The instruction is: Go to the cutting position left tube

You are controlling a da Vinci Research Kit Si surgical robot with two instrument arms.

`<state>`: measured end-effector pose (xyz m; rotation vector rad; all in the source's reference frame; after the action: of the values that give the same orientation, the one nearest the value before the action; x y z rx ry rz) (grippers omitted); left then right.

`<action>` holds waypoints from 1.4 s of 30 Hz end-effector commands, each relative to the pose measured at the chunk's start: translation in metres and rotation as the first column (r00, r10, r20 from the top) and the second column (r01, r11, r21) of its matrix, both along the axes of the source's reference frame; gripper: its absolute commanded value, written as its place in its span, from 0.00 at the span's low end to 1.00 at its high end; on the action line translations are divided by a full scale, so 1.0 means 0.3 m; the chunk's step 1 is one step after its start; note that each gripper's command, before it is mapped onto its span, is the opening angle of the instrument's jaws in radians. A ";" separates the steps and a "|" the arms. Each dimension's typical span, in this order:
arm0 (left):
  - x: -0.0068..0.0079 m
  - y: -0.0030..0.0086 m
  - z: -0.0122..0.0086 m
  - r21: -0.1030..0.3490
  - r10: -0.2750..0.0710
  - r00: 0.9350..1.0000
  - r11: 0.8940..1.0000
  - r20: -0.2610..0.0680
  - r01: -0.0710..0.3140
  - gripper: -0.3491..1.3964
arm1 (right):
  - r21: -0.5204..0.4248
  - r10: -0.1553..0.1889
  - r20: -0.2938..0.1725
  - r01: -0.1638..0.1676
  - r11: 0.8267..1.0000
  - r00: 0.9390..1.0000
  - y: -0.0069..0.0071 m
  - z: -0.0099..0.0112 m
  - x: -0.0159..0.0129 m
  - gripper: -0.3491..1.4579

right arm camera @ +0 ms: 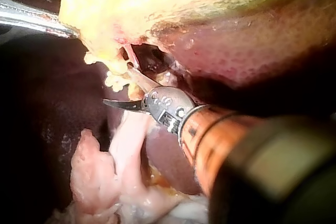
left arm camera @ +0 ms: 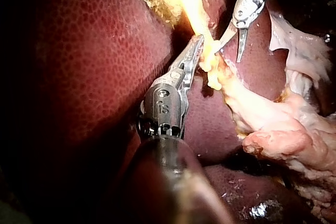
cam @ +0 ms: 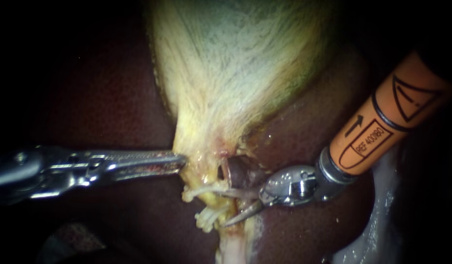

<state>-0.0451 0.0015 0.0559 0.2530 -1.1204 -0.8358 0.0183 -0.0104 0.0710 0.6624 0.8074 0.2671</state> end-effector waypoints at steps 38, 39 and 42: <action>-0.0025 0.0001 -0.0003 -0.001 -0.005 1.000 1.000 -0.004 0.005 0.00 | 0.011 -0.020 -0.095 0.021 1.000 0.995 -0.0050 0.0098 0.0188 0.85; -0.0025 0.0001 -0.0003 -0.001 -0.005 1.000 1.000 -0.004 0.005 0.00 | 0.012 -0.018 -0.097 0.019 1.000 0.995 -0.0048 0.0096 0.0189 0.85; -0.0026 0.0001 -0.0003 -0.001 -0.005 1.000 1.000 -0.004 0.005 0.00 | 0.012 -0.018 -0.097 0.019 1.000 0.995 -0.0047 0.0096 0.0190 0.85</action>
<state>-0.0459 0.0015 0.0558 0.2474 -1.1182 -0.8400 0.0241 -0.0118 0.0740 0.6986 0.8939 0.2248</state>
